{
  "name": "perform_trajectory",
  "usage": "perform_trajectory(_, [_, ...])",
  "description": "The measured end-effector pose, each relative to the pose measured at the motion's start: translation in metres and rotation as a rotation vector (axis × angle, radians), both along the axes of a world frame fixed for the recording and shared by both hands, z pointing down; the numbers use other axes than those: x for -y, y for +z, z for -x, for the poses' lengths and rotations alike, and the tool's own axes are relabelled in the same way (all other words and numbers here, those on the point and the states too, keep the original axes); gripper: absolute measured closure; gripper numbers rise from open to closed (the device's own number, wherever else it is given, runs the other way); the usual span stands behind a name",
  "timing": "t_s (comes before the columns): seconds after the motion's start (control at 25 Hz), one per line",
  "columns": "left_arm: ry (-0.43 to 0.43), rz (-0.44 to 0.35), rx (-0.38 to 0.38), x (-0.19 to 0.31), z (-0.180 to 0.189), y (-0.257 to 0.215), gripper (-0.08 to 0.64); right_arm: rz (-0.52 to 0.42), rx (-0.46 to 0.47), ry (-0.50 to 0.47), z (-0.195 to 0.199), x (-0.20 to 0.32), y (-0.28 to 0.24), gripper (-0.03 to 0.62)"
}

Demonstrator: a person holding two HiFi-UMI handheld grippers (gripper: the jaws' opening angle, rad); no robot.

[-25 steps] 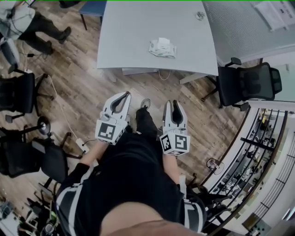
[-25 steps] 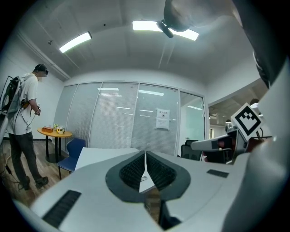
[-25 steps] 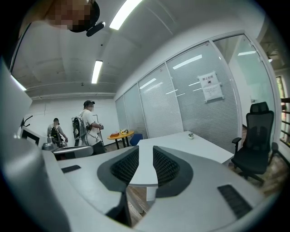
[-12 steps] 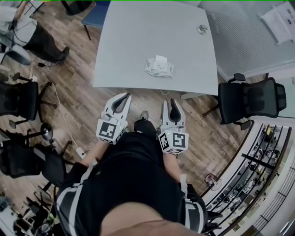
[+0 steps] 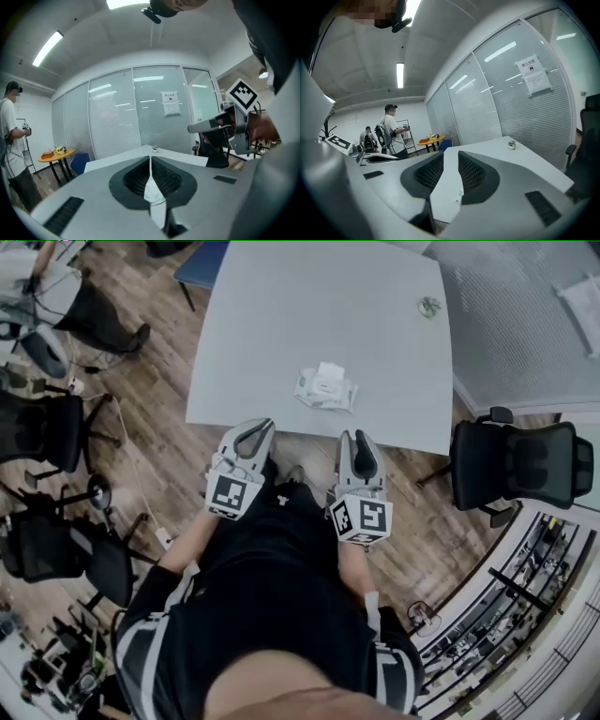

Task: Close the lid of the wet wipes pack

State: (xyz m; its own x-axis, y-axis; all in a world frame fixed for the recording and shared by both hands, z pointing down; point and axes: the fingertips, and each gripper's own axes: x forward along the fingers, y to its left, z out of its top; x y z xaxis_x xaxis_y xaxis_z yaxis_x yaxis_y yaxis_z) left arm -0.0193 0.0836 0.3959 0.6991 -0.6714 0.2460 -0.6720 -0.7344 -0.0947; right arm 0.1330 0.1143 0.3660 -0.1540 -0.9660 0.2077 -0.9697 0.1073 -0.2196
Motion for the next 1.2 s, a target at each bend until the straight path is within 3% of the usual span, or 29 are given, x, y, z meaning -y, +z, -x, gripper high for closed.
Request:
perform_trajectory(0.32, [0.1, 0.043, 0.215, 0.084, -0.018, 0.072, 0.529, 0.077, -0.015, 0.006, -0.009, 0.07, 0.029, 0.474])
perform_trajectory(0.64, [0.284, 0.143, 0.418, 0.139, -0.046, 0.175, 0.526, 0.172, -0.015, 0.031, -0.017, 0.139, 0.065, 0.465])
perform_trajectory(0.8, [0.384, 0.163, 0.489, 0.159, -0.061, 0.221, 0.479, 0.22, -0.035, 0.03, -0.02, 0.168, 0.086, 0.466])
perform_trajectory(0.92, [0.455, 0.166, 0.557, 0.171, -0.072, 0.254, 0.442, 0.254, -0.04, 0.025, -0.023, 0.188, 0.102, 0.465])
perform_trajectory(1.2, [0.61, 0.132, 0.661, 0.183, -0.094, 0.306, 0.439, 0.358, -0.052, -0.034, -0.026, 0.229, 0.147, 0.451])
